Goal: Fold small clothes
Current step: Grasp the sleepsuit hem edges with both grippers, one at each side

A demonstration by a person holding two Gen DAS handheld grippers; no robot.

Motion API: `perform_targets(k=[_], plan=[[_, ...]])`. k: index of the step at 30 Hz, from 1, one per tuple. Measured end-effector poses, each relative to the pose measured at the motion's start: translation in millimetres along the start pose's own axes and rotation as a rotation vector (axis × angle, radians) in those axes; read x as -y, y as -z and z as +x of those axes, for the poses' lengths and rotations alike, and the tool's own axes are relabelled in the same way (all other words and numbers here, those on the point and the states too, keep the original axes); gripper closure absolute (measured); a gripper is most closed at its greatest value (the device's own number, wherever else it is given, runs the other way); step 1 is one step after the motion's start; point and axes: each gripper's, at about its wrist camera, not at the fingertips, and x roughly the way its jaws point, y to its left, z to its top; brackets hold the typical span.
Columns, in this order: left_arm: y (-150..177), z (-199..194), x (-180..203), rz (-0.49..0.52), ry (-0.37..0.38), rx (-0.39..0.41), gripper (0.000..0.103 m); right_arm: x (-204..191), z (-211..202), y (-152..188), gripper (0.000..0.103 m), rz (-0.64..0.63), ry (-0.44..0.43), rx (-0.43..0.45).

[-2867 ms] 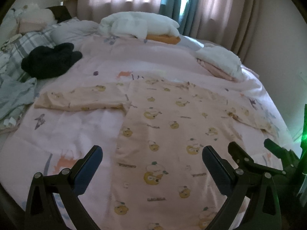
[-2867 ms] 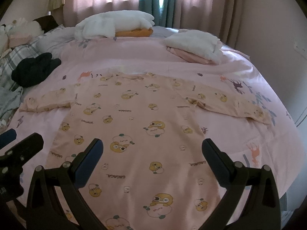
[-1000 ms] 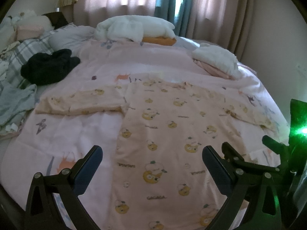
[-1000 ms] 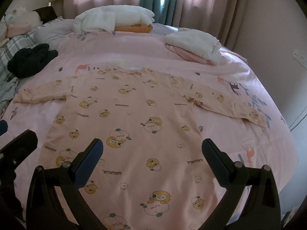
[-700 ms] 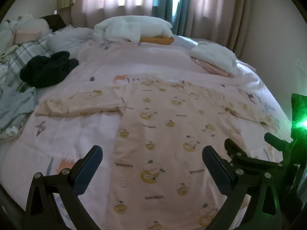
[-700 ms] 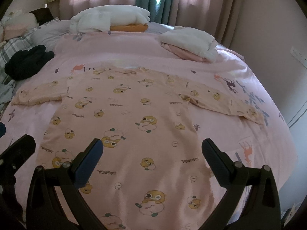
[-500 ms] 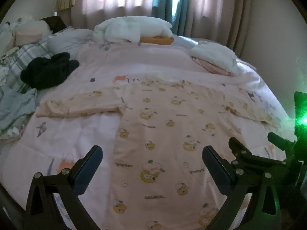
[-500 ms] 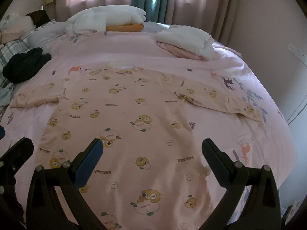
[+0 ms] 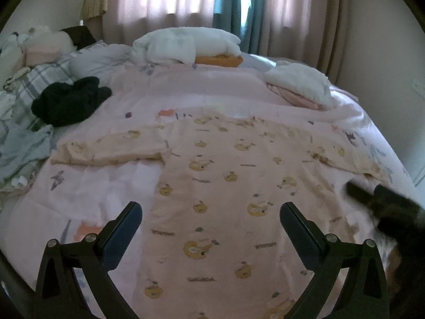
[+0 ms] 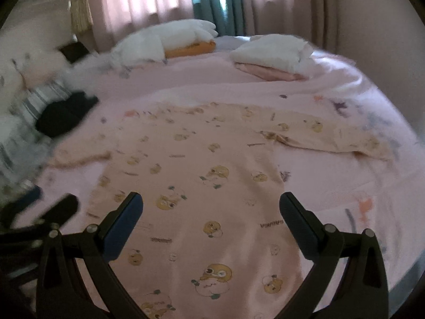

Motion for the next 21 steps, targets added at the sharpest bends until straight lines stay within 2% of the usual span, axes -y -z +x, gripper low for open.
perform_targets(k=[2, 5, 11, 15, 18, 21], plan=[[1, 7, 7, 0.019, 0.001, -0.014, 0.000, 34, -6, -12, 0.000, 0.053, -0.023, 0.022], [3, 17, 18, 0.042, 0.007, -0.006, 0.000, 91, -11, -28, 0.000, 0.138, 0.025, 0.044], [11, 46, 38, 0.070, 0.035, -0.047, 0.000, 235, -6, -53, 0.001, 0.365, 0.159, -0.007], [21, 72, 38, 0.091, -0.012, -0.113, 0.000, 315, 16, -47, 0.004, 0.546, 0.216, -0.064], [19, 85, 14, 0.037, -0.097, -0.089, 0.000, 360, 38, -33, 0.006, 0.676, 0.206, -0.106], [11, 94, -19, -0.072, -0.111, -0.066, 0.000, 388, 56, -16, 0.009, 0.807, 0.161, -0.118]])
